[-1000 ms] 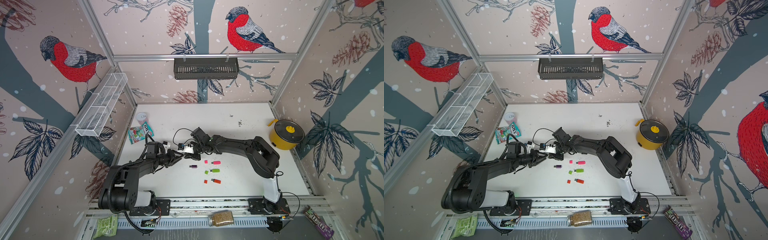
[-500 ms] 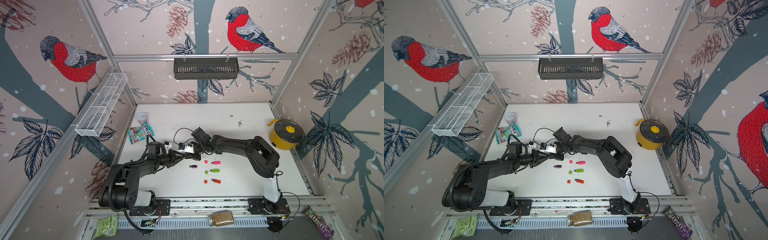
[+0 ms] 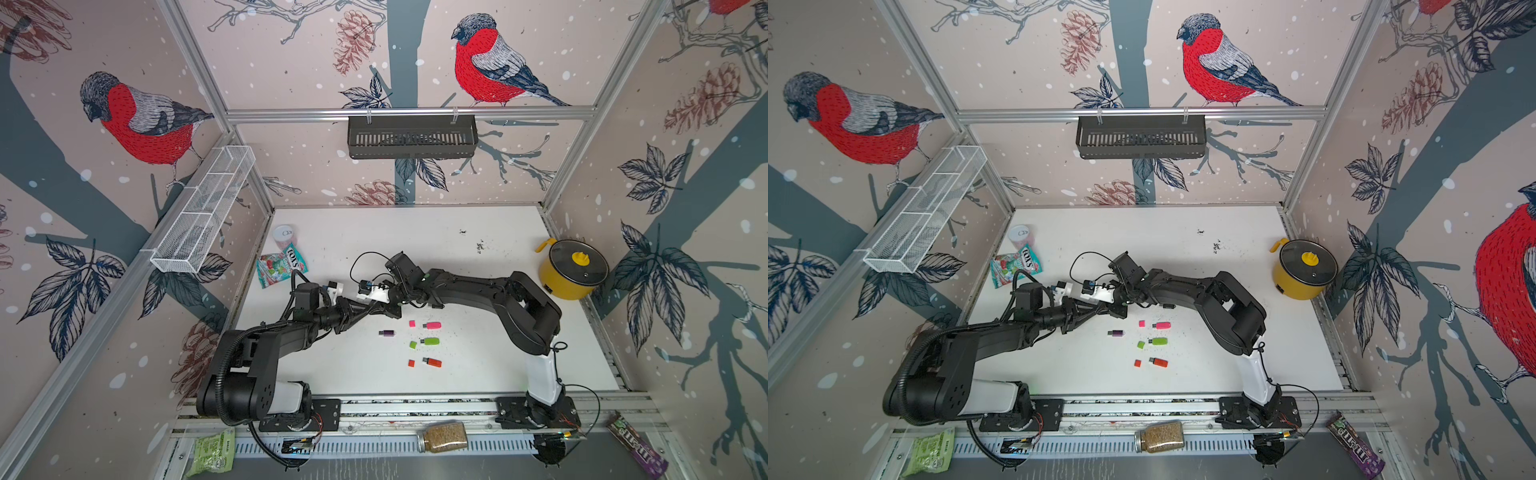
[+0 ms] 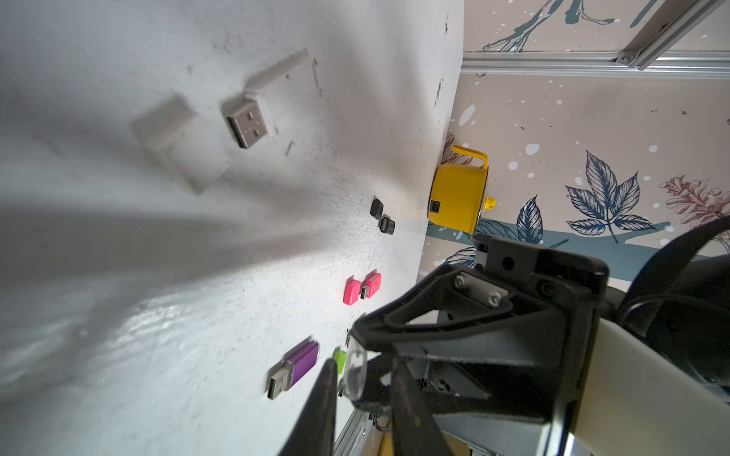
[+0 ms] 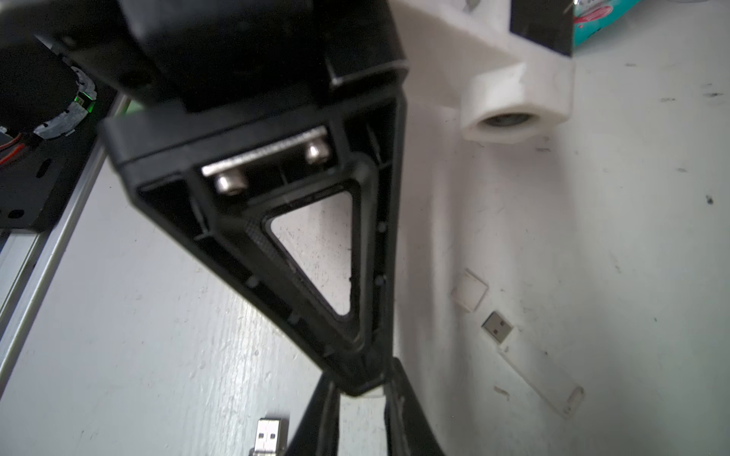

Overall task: Close the usb drive cover
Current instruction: Pick up the cover from the center of the board.

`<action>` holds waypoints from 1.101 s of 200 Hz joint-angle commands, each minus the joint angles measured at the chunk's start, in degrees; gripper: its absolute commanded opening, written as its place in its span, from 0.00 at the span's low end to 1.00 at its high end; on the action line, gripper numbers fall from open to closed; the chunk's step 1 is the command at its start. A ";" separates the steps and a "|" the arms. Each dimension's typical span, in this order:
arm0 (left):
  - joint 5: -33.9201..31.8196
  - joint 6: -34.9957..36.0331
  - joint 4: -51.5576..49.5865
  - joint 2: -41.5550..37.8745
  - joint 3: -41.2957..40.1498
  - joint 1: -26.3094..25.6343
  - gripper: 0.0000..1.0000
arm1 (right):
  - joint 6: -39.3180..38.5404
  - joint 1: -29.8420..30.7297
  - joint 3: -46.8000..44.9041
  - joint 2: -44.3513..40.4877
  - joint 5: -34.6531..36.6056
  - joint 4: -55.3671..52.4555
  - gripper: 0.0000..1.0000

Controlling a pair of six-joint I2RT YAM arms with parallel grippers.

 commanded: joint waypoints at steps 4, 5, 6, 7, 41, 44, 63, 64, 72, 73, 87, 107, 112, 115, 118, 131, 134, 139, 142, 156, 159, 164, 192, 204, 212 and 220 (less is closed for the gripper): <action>1.91 -1.59 2.47 -0.36 -0.11 -0.03 0.24 | 1.14 0.14 -0.04 -0.51 -1.08 2.15 0.20; 1.90 -1.60 2.56 -0.36 -0.02 -0.03 0.24 | 1.18 0.16 -0.04 -0.53 -1.08 2.15 0.20; 1.94 -1.64 2.61 -0.36 0.02 -0.03 0.24 | 1.20 0.16 -0.04 -0.53 -1.13 2.15 0.20; 1.92 -1.67 2.58 -0.31 0.04 -0.08 0.24 | 1.17 0.17 -0.04 -0.49 -1.15 2.15 0.20; 2.27 -3.33 3.84 -1.01 0.08 -0.03 0.20 | 1.21 0.24 -0.04 -0.38 -1.02 2.15 0.20; 2.31 -3.40 3.82 -1.06 0.21 -0.03 0.20 | 1.31 0.24 0.02 -0.29 -1.04 2.15 0.20; 2.27 -3.36 3.47 -1.57 0.29 -0.04 0.19 | 1.69 0.18 0.14 -0.18 -1.04 2.63 0.20; 2.22 -3.32 3.50 -1.53 0.31 -0.03 0.18 | 1.72 0.18 0.18 -0.14 -1.06 2.61 0.20; 2.20 -3.36 3.48 -1.46 0.24 -0.06 0.18 | 2.02 0.26 0.54 0.13 -1.13 2.67 0.20; 2.18 -3.32 3.50 -1.48 0.19 -0.05 0.18 | 2.06 0.26 0.56 0.14 -1.15 2.68 0.20; 2.07 -3.32 3.67 -1.37 -0.06 -0.03 0.17 | 2.69 0.13 1.09 0.48 -1.39 3.03 0.20; 2.07 -3.10 3.63 -1.24 -0.20 -0.03 0.15 | 3.45 -0.09 1.19 0.50 -1.93 3.99 0.20; 2.07 -2.95 3.49 -1.23 -0.24 -0.03 0.14 | 3.63 -0.20 1.25 0.40 -2.16 4.15 0.20; 2.14 -2.92 3.41 -1.24 -0.21 -0.03 0.14 | 3.82 -0.26 1.28 0.36 -2.28 4.18 0.20; 2.12 -2.85 3.31 -1.24 -0.17 -0.03 0.14 | 3.86 -0.38 1.32 0.42 -2.42 4.17 0.20; 1.99 -2.50 3.06 -1.24 -0.08 -0.04 0.13 | 3.95 -0.59 1.54 0.39 -2.75 4.02 0.20; 2.06 -2.36 2.89 -1.24 -0.03 -0.03 0.13 | 3.95 -0.66 1.58 0.39 -2.75 3.95 0.20; 2.07 -2.19 2.76 -1.18 0.01 -0.03 0.12 | 3.92 -0.64 1.67 0.39 -2.78 3.85 0.20; 2.07 -2.10 2.63 -1.15 0.06 -0.03 0.11 | 3.82 -0.69 1.71 0.38 -2.83 3.70 0.20; 2.07 -1.73 2.38 -1.06 0.17 -0.03 0.10 | 3.39 -0.71 2.13 0.63 -2.85 2.76 0.20; 2.07 -1.75 2.39 -1.06 0.15 -0.03 0.10 | 3.27 -0.71 2.27 0.63 -2.84 2.62 0.20; 2.07 -1.69 2.38 -1.06 0.10 -0.03 0.09 | 3.25 -0.75 2.41 0.72 -2.84 2.30 0.20; 1.98 -1.43 2.35 -1.05 0.30 -0.06 0.06 | 2.78 -0.73 2.86 0.88 -2.51 1.80 0.22; 1.89 -1.19 2.15 -1.06 0.44 -0.11 0.06 | 2.63 -0.71 2.95 0.92 -1.87 1.88 0.29; 1.69 -0.80 1.99 -1.06 0.73 -0.04 0.06 | 2.38 -0.70 2.95 0.82 -1.35 1.67 0.37; 1.40 -0.04 1.06 -1.06 1.08 -0.08 0.05 | 1.88 -0.86 2.89 0.65 -0.83 1.34 0.44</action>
